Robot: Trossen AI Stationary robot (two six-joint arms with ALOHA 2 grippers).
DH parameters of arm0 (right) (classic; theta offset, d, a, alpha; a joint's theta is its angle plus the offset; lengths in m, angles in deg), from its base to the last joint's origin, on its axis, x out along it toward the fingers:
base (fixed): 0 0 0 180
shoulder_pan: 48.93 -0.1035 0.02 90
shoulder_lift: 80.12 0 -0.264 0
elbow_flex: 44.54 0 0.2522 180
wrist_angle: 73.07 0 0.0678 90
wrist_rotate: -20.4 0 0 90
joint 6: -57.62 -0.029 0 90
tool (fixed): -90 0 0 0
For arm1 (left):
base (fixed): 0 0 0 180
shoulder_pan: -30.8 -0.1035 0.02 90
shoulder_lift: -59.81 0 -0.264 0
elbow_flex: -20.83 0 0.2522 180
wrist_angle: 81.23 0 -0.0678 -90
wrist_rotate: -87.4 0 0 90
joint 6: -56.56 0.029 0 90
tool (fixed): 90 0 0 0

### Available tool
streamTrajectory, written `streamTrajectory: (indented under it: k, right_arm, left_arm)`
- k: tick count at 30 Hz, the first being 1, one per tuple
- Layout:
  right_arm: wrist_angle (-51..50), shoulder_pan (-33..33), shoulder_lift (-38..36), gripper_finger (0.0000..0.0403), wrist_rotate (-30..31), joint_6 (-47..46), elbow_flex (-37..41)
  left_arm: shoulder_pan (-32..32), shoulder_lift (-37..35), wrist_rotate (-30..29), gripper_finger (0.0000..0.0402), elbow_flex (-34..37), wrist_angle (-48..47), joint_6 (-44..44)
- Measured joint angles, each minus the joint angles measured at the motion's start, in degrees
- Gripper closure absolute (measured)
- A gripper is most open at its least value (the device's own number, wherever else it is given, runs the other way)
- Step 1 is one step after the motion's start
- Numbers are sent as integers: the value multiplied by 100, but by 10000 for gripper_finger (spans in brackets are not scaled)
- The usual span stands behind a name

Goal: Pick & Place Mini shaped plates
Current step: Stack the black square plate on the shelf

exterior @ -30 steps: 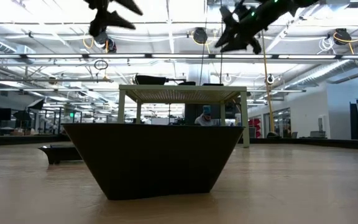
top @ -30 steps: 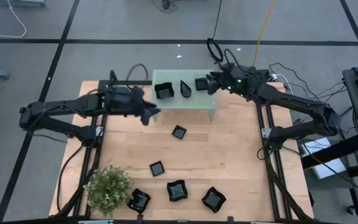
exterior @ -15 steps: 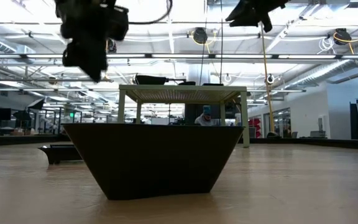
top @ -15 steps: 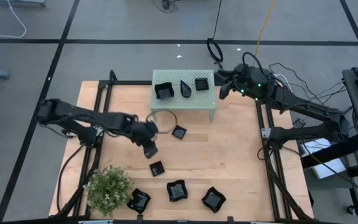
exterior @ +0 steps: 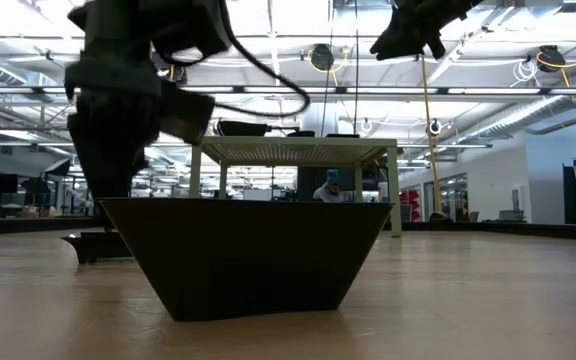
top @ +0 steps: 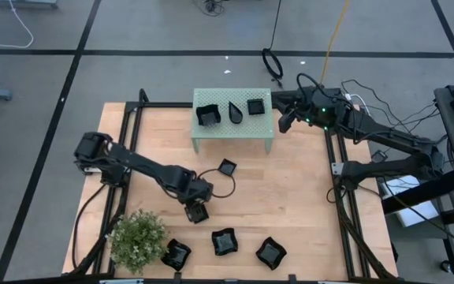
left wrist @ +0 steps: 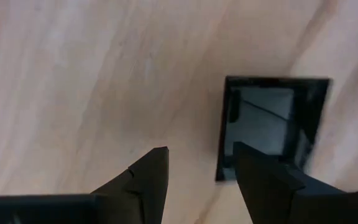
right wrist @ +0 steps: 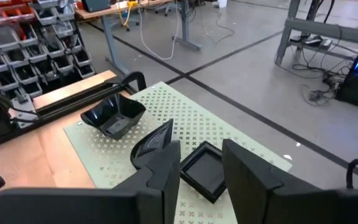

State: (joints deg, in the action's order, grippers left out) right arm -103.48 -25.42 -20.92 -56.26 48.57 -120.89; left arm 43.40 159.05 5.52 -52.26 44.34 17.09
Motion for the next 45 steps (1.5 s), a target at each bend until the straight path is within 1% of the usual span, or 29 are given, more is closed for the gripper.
streamTrajectory:
  k: [5, 7, 9, 11, 16, 18, 21, 25, 27, 29, 32, 34, 37, 40, 43, 45]
  right_arm:
    - [-8, 0, 0, 298, -2, 119, 0]
    - [-13, 0, 0, 298, -1, 119, 0]
    - [-39, 0, 0, 298, -4, 119, 0]
    - [-59, 0, 0, 298, -7, 119, 0]
    - [-205, 0, 0, 298, -9, 119, 0]
    - [-203, 0, 0, 298, -9, 119, 0]
    - [-203, 0, 0, 298, -13, 90, 0]
    - [-173, 0, 0, 298, -13, 82, 0]
    - [-152, 0, 0, 298, -15, 80, 0]
    - [-101, 0, 2, 298, -43, 78, 0]
    - [129, 2, 65, 298, -402, 75, 0]
    - [355, -3, 147, 298, -774, 80, 1]
    - [863, -118, 378, 298, -1313, 107, 0]
    - [1317, -377, 662, 298, -1713, 546, 2]
    - [1643, -696, 918, 298, -1804, 1336, 2]
    - [1787, -872, 1080, 298, -1782, 1861, 2]
  left_arm:
    - [-5, 343, 96, 222, -9, 284, -24]
    - [-5, 385, 99, 232, -14, 334, -73]
    - [-5, 401, 118, 253, -14, 358, -144]
    - [-5, 377, 140, 285, -14, 388, -209]
    - [-5, 207, 223, 382, 4, 385, -310]
    - [-9, 61, 236, 391, 4, 410, -386]
    - [-14, -200, 100, 385, 4, 427, -465]
    - [-38, -765, -443, 395, -12, 516, -490]
    - [-83, -1045, -826, 395, -22, 513, -580]
    - [-157, -1322, -1353, 389, -106, 520, -624]
    - [-303, -1665, -2269, 389, -279, 656, -500]
    - [-421, -1789, -2725, 395, -375, 932, -277]
    - [-657, -1797, -3044, 395, -592, 1430, 259]
    - [-902, -1668, -3266, 390, -847, 1747, 788]
    - [-1147, -1520, -3527, 393, -1021, 1858, 988]
    - [-1301, -1473, -3593, 397, -1119, 2170, 1108]
